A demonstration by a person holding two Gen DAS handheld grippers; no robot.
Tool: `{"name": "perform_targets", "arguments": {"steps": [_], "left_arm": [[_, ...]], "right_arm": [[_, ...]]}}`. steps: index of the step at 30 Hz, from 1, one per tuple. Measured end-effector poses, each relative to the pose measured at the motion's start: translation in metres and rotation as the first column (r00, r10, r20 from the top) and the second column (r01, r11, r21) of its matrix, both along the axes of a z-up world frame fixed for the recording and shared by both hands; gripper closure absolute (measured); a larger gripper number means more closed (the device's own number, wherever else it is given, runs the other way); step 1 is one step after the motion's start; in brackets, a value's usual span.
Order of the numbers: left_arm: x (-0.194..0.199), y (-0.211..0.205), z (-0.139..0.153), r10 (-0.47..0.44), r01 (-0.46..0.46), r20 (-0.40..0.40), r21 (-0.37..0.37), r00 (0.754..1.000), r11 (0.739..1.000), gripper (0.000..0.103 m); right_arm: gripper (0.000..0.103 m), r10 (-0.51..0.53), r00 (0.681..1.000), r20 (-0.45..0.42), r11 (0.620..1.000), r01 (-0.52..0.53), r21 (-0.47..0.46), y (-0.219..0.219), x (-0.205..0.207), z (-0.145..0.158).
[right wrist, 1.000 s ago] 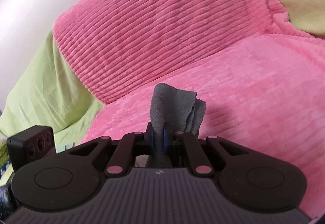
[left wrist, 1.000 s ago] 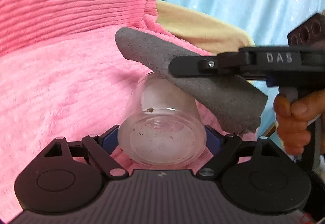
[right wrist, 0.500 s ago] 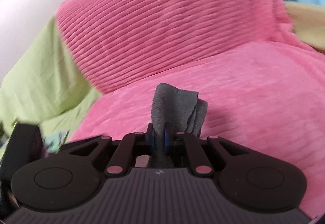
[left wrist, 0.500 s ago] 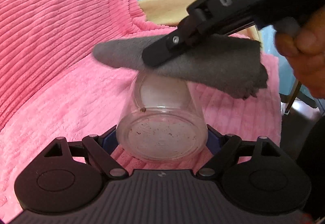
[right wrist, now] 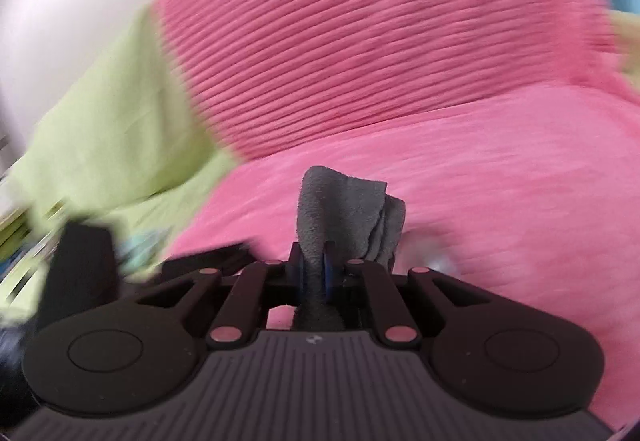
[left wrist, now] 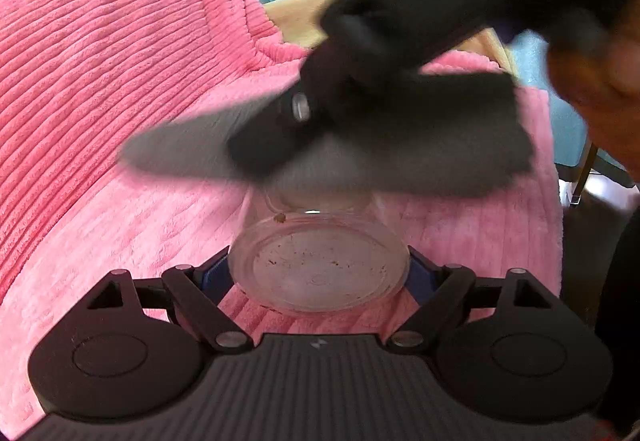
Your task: Clean container
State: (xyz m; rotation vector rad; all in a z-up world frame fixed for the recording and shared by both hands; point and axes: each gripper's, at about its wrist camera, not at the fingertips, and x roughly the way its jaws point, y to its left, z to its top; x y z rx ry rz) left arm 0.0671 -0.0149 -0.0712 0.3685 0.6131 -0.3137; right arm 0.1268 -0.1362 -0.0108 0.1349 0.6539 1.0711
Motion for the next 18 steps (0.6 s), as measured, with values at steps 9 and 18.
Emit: {"name": "perform_targets", "arguments": {"steps": [9, 18], "left_arm": [[0.002, 0.026, 0.009, 0.021, -0.04, -0.083, -0.225, 0.996, 0.974, 0.017], [0.0, 0.034, 0.008, 0.028, -0.067, -0.127, -0.316, 0.992, 0.947, 0.018]], "right_arm": [[0.097, -0.178, 0.98, -0.089, 0.981, 0.183, 0.056, -0.021, 0.028, -0.008], [0.096, -0.195, 0.977, -0.088, 0.979, 0.199, 0.047, -0.024, 0.028, -0.003]]}}
